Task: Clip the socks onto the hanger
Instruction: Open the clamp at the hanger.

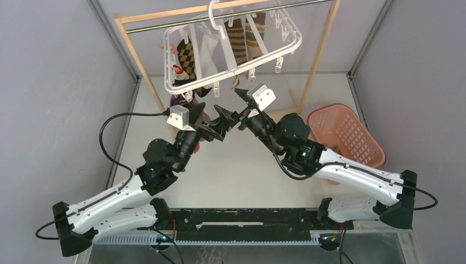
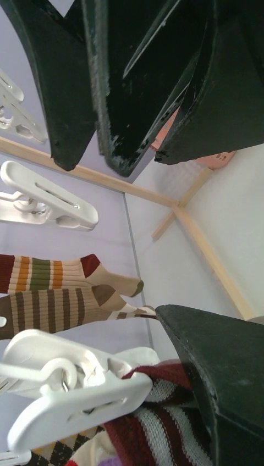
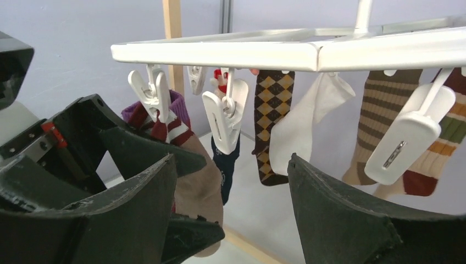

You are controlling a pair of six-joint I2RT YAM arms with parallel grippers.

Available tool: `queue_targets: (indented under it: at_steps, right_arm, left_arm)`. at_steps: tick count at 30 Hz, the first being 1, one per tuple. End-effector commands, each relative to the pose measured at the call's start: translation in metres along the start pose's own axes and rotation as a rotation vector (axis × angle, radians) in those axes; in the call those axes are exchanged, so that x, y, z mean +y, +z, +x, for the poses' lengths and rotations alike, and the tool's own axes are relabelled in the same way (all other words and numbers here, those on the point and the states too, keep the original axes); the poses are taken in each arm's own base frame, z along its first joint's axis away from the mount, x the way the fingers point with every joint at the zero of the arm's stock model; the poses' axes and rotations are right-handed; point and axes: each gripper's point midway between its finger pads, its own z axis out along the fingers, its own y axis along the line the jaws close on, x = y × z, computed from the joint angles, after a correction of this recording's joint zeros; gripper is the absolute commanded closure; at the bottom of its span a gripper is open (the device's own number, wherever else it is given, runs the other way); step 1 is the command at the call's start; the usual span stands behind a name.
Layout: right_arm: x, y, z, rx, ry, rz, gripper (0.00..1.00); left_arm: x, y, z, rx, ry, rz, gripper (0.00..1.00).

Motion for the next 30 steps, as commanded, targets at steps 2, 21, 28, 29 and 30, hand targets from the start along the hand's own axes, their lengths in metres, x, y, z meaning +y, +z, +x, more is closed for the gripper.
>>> queue_targets:
  at_steps: [2,21,28,29,30]
  right_arm:
    - [-0.002,0.012,-0.027,-0.066,-0.02,0.019,0.2]
    - [0.002,0.044,-0.018,-0.055,-0.058,0.056,0.31]
    - [-0.004,0.045,-0.021,-0.069,-0.053,0.071,0.4]
    - [-0.004,0.045,-0.022,-0.074,-0.05,0.071,0.4]
    - [-0.004,0.045,-0.023,-0.076,-0.048,0.073,0.41]
  left_arm:
    - [-0.001,-0.001,-0.005,-0.03,0.003,0.014,0.0]
    - [0.01,-0.019,-0.002,-0.03,0.011,0.002,0.0]
    - [0.012,-0.022,-0.004,-0.037,0.004,0.0,0.0]
    - [0.012,-0.022,-0.004,-0.036,0.004,0.001,0.0]
    - [0.012,-0.022,-0.004,-0.037,0.003,0.0,0.0]
